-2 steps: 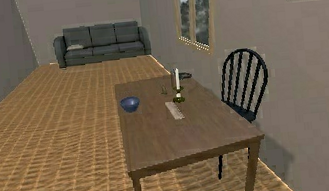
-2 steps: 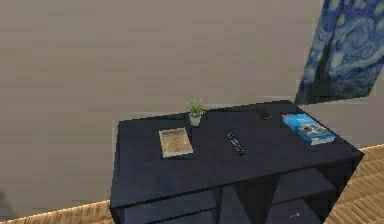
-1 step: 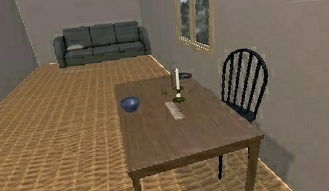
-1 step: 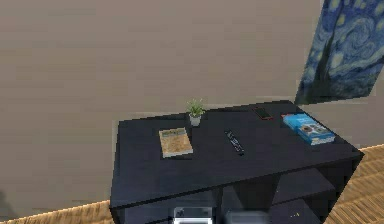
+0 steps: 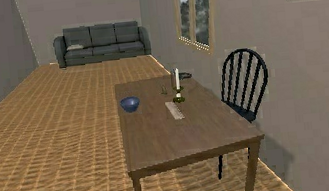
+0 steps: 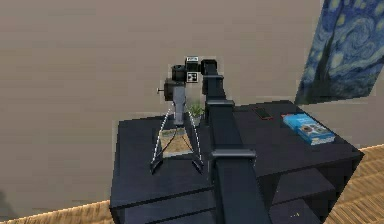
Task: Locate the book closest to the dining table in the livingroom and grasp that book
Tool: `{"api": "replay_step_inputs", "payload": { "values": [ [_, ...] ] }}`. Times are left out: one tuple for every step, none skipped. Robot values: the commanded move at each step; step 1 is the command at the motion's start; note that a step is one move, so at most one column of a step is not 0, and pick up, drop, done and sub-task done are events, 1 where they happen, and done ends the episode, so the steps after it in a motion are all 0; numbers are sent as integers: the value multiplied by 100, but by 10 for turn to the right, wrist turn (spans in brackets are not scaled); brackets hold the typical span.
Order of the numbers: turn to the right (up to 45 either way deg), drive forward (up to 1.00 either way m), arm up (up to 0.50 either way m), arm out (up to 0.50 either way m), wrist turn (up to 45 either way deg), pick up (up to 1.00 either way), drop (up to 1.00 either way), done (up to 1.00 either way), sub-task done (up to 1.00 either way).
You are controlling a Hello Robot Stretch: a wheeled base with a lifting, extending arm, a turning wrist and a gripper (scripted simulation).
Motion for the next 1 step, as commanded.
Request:
{"api": "replay_step_inputs", "payload": {
  "values": [
    [0, 0, 0, 0, 450, 0, 0, 0, 0]
  ]
}}
